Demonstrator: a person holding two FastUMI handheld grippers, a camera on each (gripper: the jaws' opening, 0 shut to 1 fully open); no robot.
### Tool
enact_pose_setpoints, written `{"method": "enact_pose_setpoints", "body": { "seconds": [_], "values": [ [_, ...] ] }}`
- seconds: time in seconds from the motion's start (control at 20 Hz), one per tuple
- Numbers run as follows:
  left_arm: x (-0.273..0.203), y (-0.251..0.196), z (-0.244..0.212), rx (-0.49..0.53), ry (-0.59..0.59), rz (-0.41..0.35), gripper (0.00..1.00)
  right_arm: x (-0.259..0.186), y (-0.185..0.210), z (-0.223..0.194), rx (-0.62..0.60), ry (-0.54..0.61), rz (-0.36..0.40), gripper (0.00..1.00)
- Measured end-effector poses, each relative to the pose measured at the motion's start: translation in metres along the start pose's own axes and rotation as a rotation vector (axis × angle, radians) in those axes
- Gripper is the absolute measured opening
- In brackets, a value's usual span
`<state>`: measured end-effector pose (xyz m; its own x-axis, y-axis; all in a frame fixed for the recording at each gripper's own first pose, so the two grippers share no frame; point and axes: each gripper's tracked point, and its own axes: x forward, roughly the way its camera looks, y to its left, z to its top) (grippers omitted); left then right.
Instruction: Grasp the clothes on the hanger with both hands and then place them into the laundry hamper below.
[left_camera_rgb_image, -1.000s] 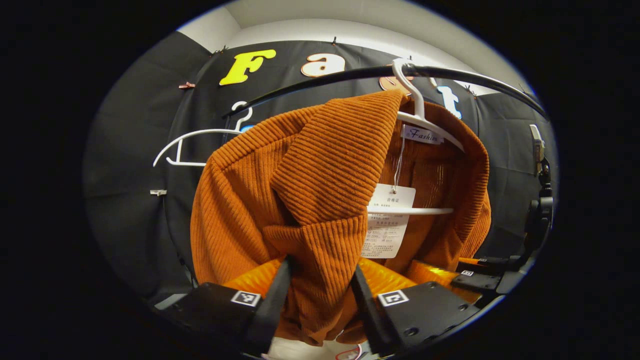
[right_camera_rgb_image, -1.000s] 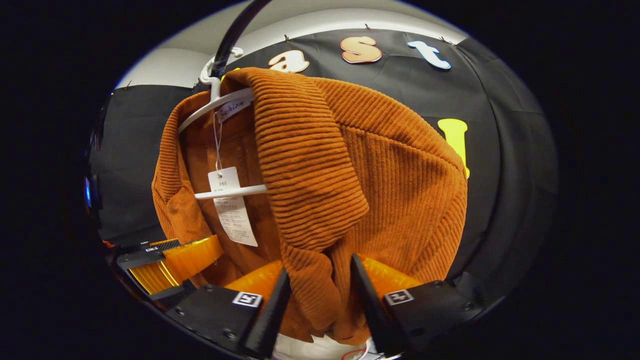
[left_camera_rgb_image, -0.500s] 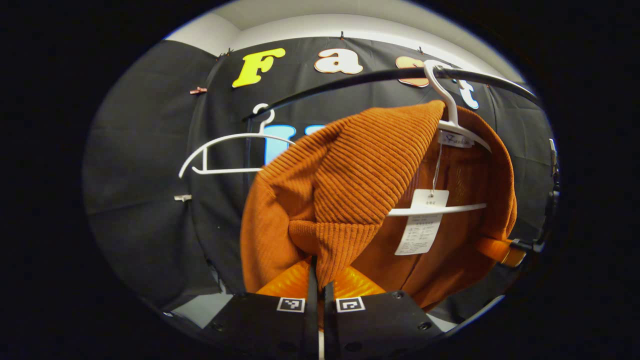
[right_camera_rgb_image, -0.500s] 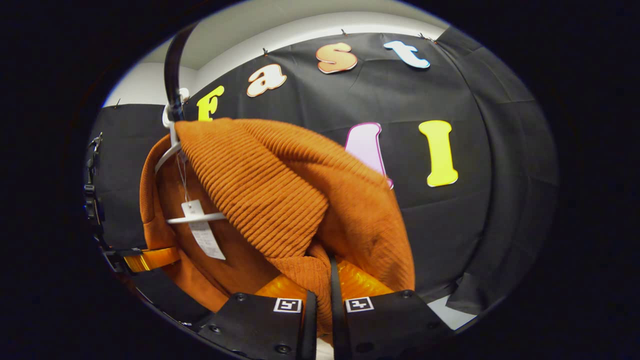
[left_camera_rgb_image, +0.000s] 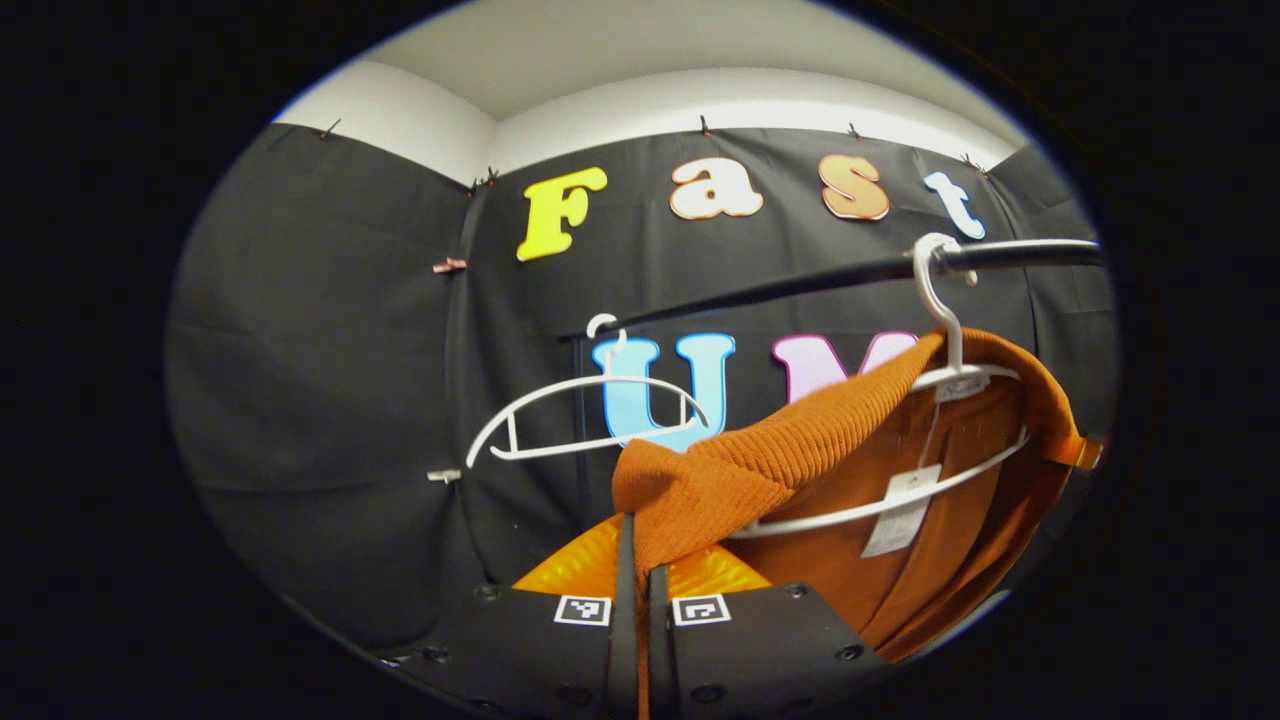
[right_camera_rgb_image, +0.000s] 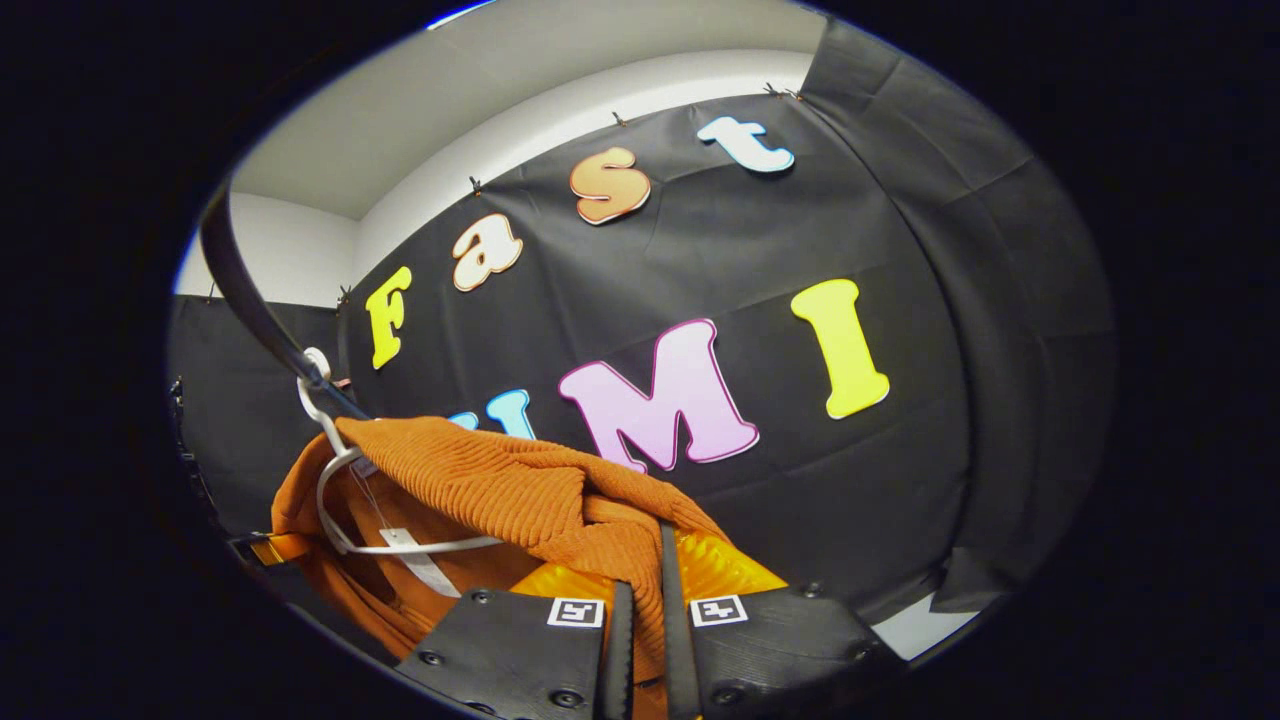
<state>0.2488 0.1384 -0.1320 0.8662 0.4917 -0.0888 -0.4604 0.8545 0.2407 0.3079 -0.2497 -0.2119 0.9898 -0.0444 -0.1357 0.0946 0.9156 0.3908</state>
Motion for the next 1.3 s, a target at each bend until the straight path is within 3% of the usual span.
{"method": "enact_pose_setpoints", "body": {
  "seconds": [0.1,0.15,0.25,0.3,0.6,0.75,0.8,1.0,1.1,1.15,1.3],
  "values": [
    [0.006,0.010,0.015,0.017,-0.048,0.016,0.08,0.001,0.003,0.027,0.026,-0.059,0.011,0.17],
    [0.010,0.012,0.018,0.021,-0.062,0.020,0.08,0.003,0.003,0.038,0.036,-0.087,0.012,0.12],
    [0.020,0.011,0.021,0.017,-0.075,0.006,0.08,0.009,0.000,0.055,0.026,-0.124,0.008,0.17],
    [0.024,0.010,0.022,0.013,-0.081,-0.004,0.07,0.012,0.000,0.060,0.013,-0.131,0.003,0.12],
    [0.058,0.008,0.006,0.018,-0.049,-0.049,0.08,0.040,0.006,0.069,-0.171,-0.108,0.027,0.17],
    [0.071,0.010,-0.032,0.017,0.036,-0.102,0.10,0.052,0.004,0.053,-0.231,-0.050,0.047,0.17],
    [0.071,0.012,-0.041,-0.004,0.065,-0.115,0.10,0.051,0.002,0.042,-0.238,-0.026,0.047,0.12],
    [0.063,0.026,-0.073,-0.067,0.125,-0.097,0.08,0.039,-0.001,0.008,-0.161,0.033,0.065,0.21],
    [0.055,0.020,-0.091,-0.098,0.165,-0.112,0.08,0.037,-0.012,-0.009,-0.154,0.057,0.035,0.12],
    [0.051,0.017,-0.100,-0.095,0.188,-0.114,0.08,0.035,-0.019,-0.021,-0.179,0.084,0.013,0.17],
    [0.039,0.013,-0.122,-0.060,0.239,-0.105,0.08,0.026,-0.030,-0.050,-0.202,0.149,-0.028,0.17]
  ]
}}
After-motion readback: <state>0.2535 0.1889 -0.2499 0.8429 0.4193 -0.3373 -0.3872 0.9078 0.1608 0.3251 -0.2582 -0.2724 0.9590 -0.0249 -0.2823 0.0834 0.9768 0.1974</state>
